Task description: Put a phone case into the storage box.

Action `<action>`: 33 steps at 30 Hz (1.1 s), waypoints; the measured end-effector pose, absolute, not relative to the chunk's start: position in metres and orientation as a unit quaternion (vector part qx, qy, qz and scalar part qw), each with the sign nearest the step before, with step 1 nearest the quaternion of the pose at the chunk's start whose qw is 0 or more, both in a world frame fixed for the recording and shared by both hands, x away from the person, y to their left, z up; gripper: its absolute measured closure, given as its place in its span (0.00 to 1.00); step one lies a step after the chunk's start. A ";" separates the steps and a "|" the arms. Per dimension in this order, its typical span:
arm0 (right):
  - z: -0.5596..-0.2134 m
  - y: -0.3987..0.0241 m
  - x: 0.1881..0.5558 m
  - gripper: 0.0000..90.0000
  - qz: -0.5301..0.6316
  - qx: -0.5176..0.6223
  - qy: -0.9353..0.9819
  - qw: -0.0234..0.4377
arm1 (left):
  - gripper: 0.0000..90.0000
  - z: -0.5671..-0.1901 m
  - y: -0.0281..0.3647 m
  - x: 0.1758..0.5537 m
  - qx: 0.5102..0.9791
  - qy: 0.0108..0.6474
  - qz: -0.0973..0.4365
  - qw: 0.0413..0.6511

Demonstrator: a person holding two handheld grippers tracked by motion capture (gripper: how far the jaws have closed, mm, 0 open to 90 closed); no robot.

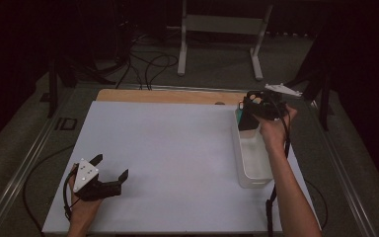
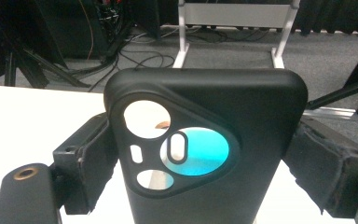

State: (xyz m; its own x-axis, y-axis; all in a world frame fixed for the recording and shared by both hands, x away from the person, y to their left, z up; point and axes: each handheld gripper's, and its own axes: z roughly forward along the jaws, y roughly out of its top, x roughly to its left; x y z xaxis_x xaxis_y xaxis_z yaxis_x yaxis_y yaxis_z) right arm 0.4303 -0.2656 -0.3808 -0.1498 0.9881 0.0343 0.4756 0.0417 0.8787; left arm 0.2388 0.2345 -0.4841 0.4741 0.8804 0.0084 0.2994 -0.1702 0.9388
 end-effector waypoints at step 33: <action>-0.406 -0.266 0.439 0.16 0.370 0.584 0.653 0.309 | 0.00 -0.483 0.234 0.239 0.704 0.417 0.297 0.492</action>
